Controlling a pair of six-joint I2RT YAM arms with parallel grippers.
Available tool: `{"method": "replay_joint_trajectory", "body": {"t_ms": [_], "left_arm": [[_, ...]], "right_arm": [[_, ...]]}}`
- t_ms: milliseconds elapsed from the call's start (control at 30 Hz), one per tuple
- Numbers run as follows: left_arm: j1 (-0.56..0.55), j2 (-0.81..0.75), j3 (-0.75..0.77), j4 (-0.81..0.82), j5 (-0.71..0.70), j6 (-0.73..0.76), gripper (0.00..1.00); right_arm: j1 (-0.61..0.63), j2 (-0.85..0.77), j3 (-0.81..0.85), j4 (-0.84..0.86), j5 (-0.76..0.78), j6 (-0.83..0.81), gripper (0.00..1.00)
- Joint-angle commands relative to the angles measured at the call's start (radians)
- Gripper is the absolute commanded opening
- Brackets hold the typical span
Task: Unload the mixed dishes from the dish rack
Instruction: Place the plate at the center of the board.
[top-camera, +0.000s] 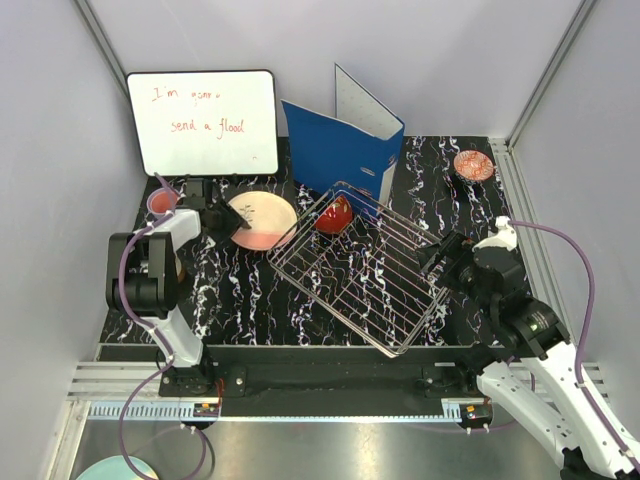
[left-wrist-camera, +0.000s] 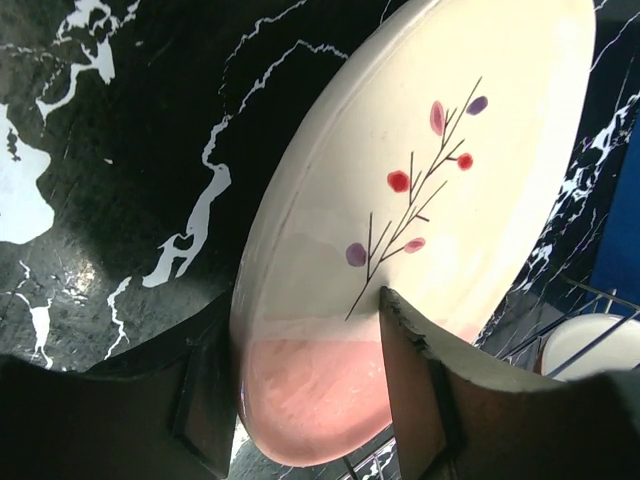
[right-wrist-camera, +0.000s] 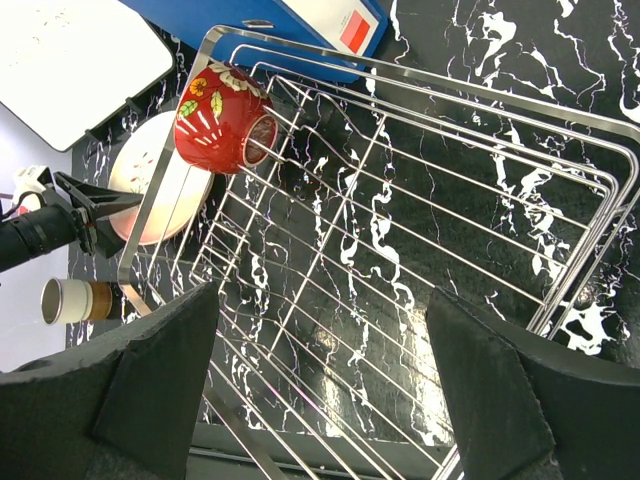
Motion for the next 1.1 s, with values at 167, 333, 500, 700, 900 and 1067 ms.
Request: {"method": "replay_joint_trajectory", "body": {"t_ms": [167, 333, 500, 700, 900, 1067], "left_arm": [[-0.013, 0.035, -0.023, -0.209, -0.067, 0.106, 0.59], [-0.012, 0.024, -0.015, -0.225, -0.065, 0.129, 0.63], [-0.013, -0.039, 0.015, -0.256, -0.051, 0.134, 0.65], [-0.013, -0.105, 0.109, -0.330, -0.039, 0.149, 0.68], [-0.038, -0.177, 0.216, -0.380, -0.038, 0.164, 0.68], [-0.108, -0.244, 0.398, -0.428, -0.050, 0.190, 0.69]], "right_arm": [[-0.003, -0.011, -0.021, 0.054, -0.024, 0.011, 0.91], [-0.003, -0.010, -0.036, 0.071, -0.031, 0.017, 0.91], [-0.003, 0.001, -0.039, 0.080, -0.039, 0.017, 0.91], [-0.003, 0.013, -0.037, 0.095, -0.050, 0.019, 0.91], [-0.003, 0.018, -0.056, 0.126, -0.074, 0.031, 0.91], [-0.003, 0.047, -0.047, 0.141, -0.085, 0.014, 0.91]]}}
